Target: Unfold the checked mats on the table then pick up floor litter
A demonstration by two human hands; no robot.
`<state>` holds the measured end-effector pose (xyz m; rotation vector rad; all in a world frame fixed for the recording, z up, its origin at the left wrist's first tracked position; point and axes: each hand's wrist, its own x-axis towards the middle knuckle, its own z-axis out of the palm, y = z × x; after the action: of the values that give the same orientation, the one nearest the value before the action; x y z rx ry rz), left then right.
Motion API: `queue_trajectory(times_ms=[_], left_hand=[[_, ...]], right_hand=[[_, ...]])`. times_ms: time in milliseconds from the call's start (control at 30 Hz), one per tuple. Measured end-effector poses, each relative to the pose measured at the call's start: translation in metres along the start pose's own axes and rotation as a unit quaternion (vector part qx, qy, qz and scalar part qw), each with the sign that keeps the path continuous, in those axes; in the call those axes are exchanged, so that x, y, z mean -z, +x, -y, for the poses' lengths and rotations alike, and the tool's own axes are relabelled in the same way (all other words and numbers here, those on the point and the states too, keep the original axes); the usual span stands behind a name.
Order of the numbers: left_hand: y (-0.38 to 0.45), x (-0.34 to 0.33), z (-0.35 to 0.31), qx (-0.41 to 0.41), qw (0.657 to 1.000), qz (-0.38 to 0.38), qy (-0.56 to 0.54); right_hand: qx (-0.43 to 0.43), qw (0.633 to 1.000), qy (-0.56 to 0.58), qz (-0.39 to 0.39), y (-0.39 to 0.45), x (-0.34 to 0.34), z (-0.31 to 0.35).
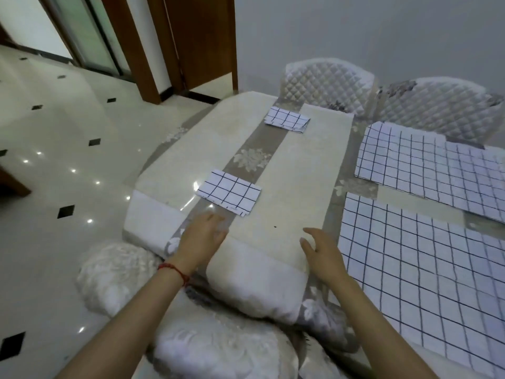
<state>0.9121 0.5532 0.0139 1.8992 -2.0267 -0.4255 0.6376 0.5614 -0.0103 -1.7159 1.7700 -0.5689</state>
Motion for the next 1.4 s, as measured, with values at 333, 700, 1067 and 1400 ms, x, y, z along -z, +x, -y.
queue_trajectory(times_ms=[333,700,1067,1400], left_hand=[[0.055,0.027,0.072,-0.004,0.999,0.023,-0.031],[0.164,-0.001,0.099,0.065,0.994,0.081,-0.024],[0.235,-0.041,0.103,0.034,0.995,0.088,0.016],[0.225,-0.019,0.115,0.025,0.969,0.109,-0.221]], right_hand=[[-0.043,0.998,0.044,-0.021,0.042,-0.046,0.064],[-0.084,0.994,0.069,-0.018,0.152,-0.076,0.06],[-0.09,0.995,-0.027,-0.038,0.199,-0.103,0.065],[-0.171,0.915,0.324,-0.166,0.177,-0.093,0.091]])
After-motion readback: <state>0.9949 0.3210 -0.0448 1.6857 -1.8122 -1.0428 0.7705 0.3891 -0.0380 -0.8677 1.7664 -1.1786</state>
